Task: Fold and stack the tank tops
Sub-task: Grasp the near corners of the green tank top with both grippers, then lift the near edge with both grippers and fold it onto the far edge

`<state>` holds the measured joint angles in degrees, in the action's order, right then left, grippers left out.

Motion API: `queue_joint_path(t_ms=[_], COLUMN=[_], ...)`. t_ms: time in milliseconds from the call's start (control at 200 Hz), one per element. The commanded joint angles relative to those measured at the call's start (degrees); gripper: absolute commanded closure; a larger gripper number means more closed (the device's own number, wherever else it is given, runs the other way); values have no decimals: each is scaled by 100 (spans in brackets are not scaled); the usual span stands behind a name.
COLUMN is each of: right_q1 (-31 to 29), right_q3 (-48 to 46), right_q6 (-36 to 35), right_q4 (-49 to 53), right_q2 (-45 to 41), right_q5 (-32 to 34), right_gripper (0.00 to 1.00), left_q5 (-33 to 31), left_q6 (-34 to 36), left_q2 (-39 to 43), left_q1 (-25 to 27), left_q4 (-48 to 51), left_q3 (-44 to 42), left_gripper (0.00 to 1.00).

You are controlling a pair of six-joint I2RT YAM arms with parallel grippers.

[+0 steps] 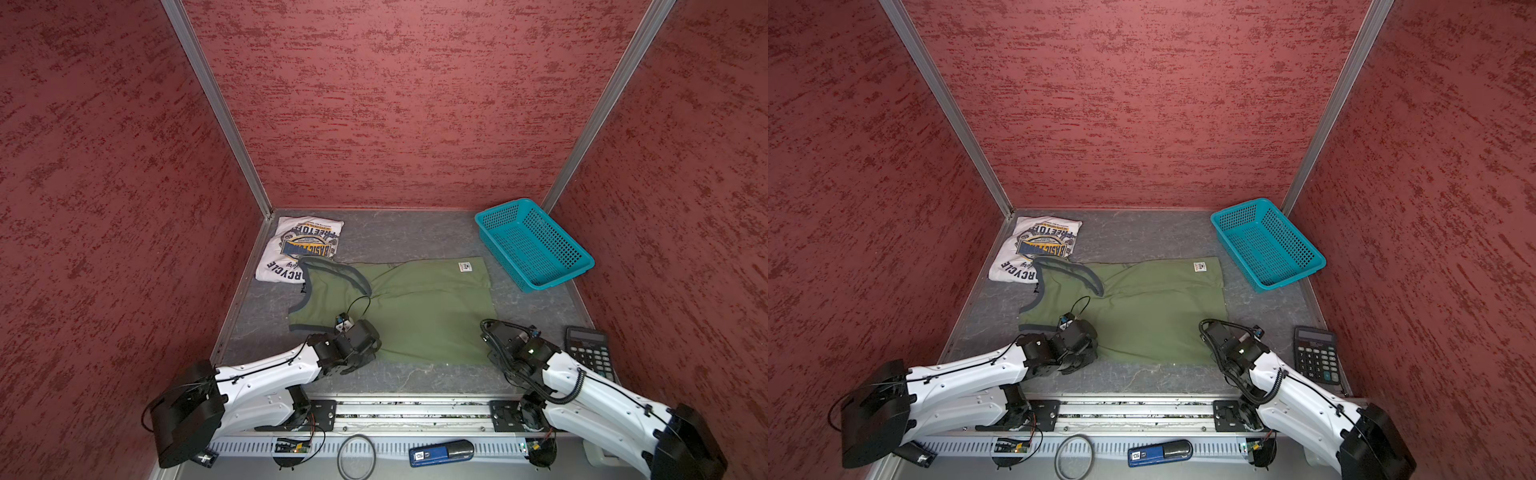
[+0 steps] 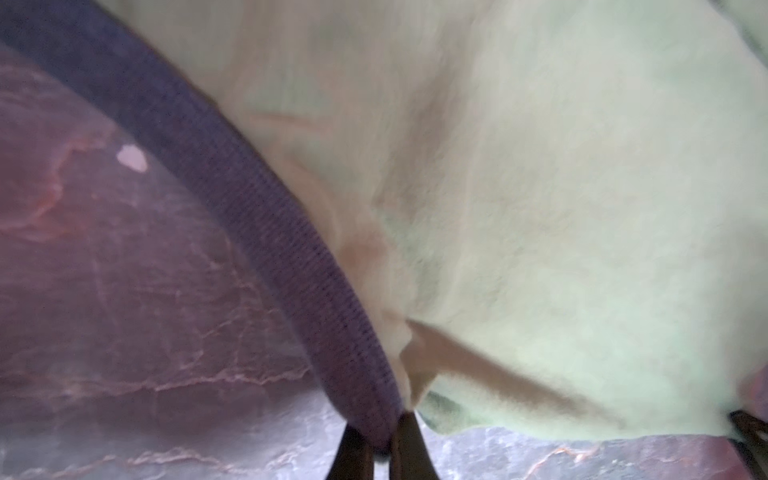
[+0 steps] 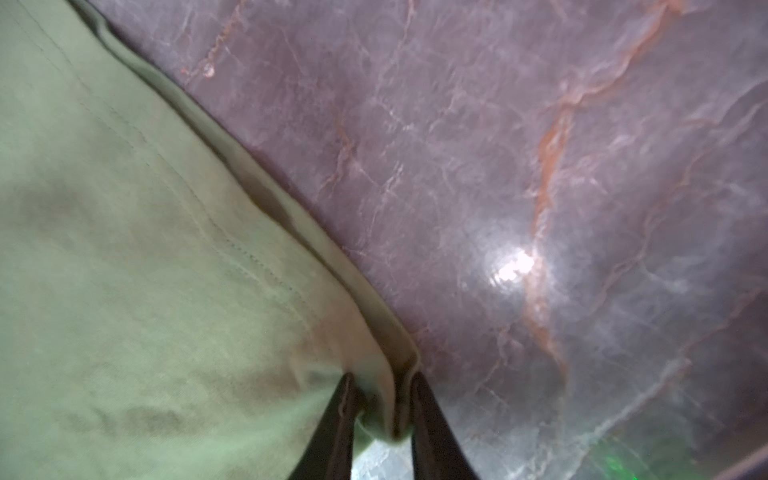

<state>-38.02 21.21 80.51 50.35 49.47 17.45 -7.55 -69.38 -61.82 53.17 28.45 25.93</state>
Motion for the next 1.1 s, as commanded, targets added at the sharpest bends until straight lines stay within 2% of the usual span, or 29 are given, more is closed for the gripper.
queue_joint_path(t_ms=[0, 60, 261, 371, 491, 611, 751, 877, 1092], right_q1=[40, 47, 107, 335, 995, 1690, 2257, 2446, 2610], right_q3=[193, 223, 803, 1105, 1280, 1569, 1905, 2175, 2596], right_q6=[189, 56, -402, -1100, -2035, -2886, -3492, -3828, -4163], right_q4=[-36, -98, 190, -111, -750, -1359, -1997, -2599, -2942], right_q2=[-6, -6, -45, -108, 27, 558, 1364, 2008, 2862], right_q5=[208, 171, 583, 575, 212, -259, -770, -1213, -1106], right_gripper=[91, 100, 100, 100, 100, 100, 100, 100, 100], left_q5=[55, 154, 339, 605, 829, 1034, 1213, 1347, 1376], left_q6=[313, 388, 603, 673, 846, 1135, 1420, 1660, 1906], left_q2=[80, 106, 28, -98, -292, -621, -1047, -1560, -2484], left_q1=[-115, -157, -182, -410, -834, -1331, -1906, -2298, -2606], left_q4=[-18, 98, 735, 945, 1034, 1016, 880, 683, 575], left_q3=[250, 415, 1155, 1423, 1611, 1829, 2052, 2368, 3092], left_gripper=[96, 98, 99, 99, 98, 98, 97, 97, 97])
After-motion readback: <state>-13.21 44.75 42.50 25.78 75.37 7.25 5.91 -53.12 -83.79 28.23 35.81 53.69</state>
